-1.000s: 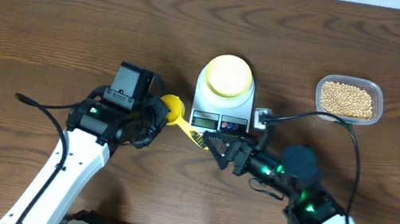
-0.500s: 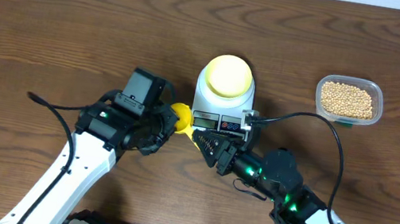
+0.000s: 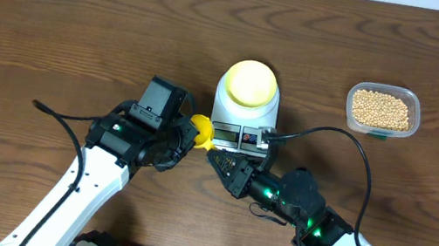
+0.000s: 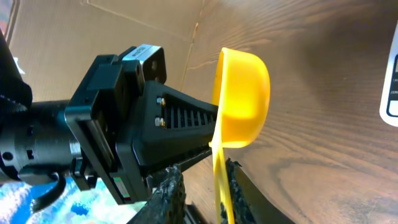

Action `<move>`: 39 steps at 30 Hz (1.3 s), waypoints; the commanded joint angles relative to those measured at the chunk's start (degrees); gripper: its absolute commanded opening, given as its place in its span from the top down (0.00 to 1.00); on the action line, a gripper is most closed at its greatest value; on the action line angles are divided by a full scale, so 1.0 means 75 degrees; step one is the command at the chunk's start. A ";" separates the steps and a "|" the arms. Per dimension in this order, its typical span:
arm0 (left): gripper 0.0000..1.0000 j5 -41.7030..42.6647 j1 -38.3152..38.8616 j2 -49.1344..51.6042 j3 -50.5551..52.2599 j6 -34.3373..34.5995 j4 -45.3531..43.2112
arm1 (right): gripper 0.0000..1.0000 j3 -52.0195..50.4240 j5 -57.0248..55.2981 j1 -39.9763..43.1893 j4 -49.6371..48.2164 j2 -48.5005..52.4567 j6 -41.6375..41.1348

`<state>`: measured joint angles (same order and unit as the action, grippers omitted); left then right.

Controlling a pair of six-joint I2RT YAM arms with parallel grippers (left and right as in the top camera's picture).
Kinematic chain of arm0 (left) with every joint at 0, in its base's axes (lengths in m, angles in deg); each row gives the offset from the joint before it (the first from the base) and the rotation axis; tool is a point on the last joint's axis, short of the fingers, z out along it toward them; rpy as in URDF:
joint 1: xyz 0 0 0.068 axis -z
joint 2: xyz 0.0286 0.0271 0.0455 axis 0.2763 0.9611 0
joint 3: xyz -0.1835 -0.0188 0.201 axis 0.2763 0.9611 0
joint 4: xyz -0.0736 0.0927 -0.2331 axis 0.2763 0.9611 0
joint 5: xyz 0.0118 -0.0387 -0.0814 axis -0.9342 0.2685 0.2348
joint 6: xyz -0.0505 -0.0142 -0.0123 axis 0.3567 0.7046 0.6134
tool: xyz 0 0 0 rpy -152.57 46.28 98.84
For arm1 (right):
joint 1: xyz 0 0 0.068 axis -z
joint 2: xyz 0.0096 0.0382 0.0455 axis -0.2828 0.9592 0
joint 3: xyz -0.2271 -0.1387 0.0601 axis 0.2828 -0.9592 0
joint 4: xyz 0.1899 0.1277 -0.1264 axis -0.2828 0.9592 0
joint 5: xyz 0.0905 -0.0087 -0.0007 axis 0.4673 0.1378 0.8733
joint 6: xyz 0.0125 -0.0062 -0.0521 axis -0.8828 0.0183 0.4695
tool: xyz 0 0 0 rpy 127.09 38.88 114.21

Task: Scoop item into bowl and weigh 50g on scale
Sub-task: 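Grasp the scoop's handle with the right gripper beside the left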

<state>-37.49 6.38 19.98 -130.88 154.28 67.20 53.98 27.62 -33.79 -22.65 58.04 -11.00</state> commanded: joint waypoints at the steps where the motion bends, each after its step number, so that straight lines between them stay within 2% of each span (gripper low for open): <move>1: 0.93 -0.0108 0.0023 0.0000 -0.0032 0.0067 0.0017 | 0.85 0.0093 -0.0149 -0.0067 0.0000 -0.0006 -0.0076; 8: 0.93 -0.0108 0.0023 0.0000 -0.0032 0.0067 0.0020 | 0.94 0.0093 -0.0152 -0.0067 0.0003 -0.0006 -0.0300; 14: 0.93 -0.0108 0.0023 0.0000 -0.0032 0.0067 0.0020 | 0.97 0.0093 -0.0172 -0.0067 0.0006 -0.0006 -0.0300; 23: 0.93 -0.0108 0.0023 0.0000 -0.0032 0.0067 0.0026 | 0.94 0.0093 -0.0382 -0.0061 0.0003 -0.0006 -0.0303; 28: 0.93 -0.0108 0.0023 0.0000 -0.0032 0.0067 0.0050 | 0.95 0.0093 -0.0408 -0.0061 0.0003 -0.0006 -0.0303; 30: 0.93 -0.0108 0.0023 0.0000 -0.0032 0.0067 0.0050 | 0.99 0.0093 -0.0405 -0.0064 0.0003 -0.0006 -0.0353; 39: 0.93 -0.0108 0.0023 0.0000 -0.0032 0.0067 0.0052 | 0.99 0.0093 -0.0431 -0.0061 0.0006 -0.0006 -0.0472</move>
<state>-37.49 6.38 19.98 -130.88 154.30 67.22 53.98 25.69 -33.96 -22.45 58.04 -14.08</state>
